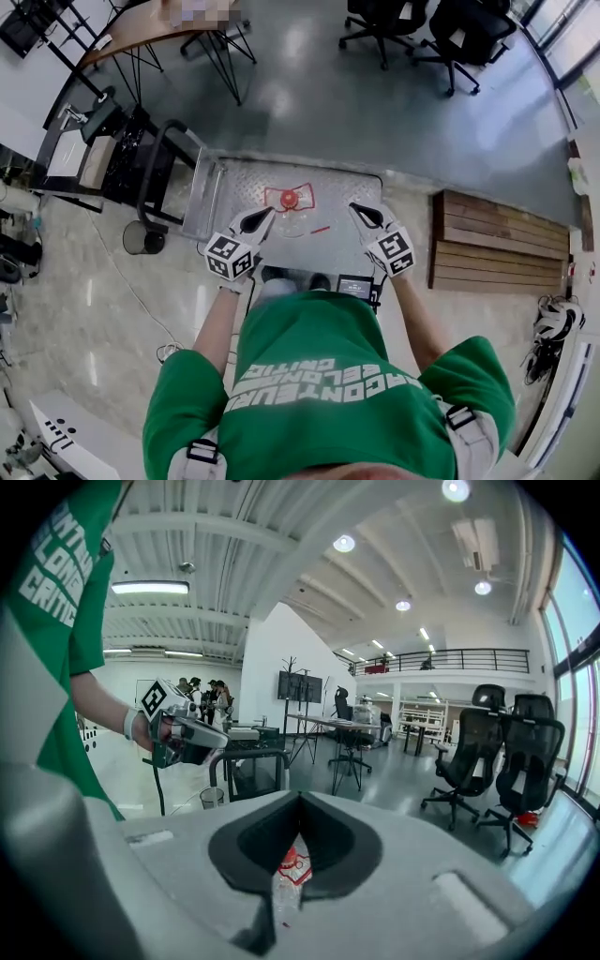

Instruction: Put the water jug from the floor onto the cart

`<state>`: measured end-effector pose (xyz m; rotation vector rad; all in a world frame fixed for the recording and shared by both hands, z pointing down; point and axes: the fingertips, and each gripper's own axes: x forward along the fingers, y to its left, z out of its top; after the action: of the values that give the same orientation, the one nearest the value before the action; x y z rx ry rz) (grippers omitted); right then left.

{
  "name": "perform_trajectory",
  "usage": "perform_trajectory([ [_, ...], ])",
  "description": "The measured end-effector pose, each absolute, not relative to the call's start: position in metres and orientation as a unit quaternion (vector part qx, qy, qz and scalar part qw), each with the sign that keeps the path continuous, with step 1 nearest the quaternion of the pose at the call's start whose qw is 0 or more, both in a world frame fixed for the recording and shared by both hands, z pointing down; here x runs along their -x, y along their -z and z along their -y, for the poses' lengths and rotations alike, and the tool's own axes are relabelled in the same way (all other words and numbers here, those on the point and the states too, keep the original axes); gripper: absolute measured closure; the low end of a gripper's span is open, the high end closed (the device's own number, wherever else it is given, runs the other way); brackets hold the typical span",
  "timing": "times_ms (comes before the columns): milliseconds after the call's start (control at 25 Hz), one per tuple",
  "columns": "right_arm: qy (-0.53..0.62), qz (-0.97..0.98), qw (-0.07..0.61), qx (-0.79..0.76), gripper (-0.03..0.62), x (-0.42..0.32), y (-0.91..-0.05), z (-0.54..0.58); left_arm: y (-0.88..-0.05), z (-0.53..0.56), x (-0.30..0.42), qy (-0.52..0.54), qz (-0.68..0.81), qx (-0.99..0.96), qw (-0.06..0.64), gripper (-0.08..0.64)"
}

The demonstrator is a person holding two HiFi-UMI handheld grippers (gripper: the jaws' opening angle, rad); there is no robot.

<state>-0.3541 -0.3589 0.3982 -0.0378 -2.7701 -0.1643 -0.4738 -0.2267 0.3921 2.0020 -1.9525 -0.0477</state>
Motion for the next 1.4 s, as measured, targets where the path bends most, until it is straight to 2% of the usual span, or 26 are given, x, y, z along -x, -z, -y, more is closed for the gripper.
perform_trajectory([
  [280,0.072,0.980,0.186,-0.023,0.598,0.333,-0.378,0.344,-0.381,0.217,0.469,0.007,0.668,-0.729,0.147,0.545],
  [640,0.015,0.982,0.176,-0.073,0.600,0.331,-0.372,0.265,-0.361,0.148,0.468,0.006,0.641,-0.759,0.114,0.545],
  [1000,0.008,0.977,0.190,-0.092,0.600,0.318,-0.368,0.185,-0.367,0.091,0.464,0.040,0.621,-0.771,0.134,0.545],
  [1400,0.022,0.979,0.185,-0.079,0.600,0.300,-0.357,0.175,-0.354,0.085,0.437,0.051,0.613,-0.778,0.129,0.545],
])
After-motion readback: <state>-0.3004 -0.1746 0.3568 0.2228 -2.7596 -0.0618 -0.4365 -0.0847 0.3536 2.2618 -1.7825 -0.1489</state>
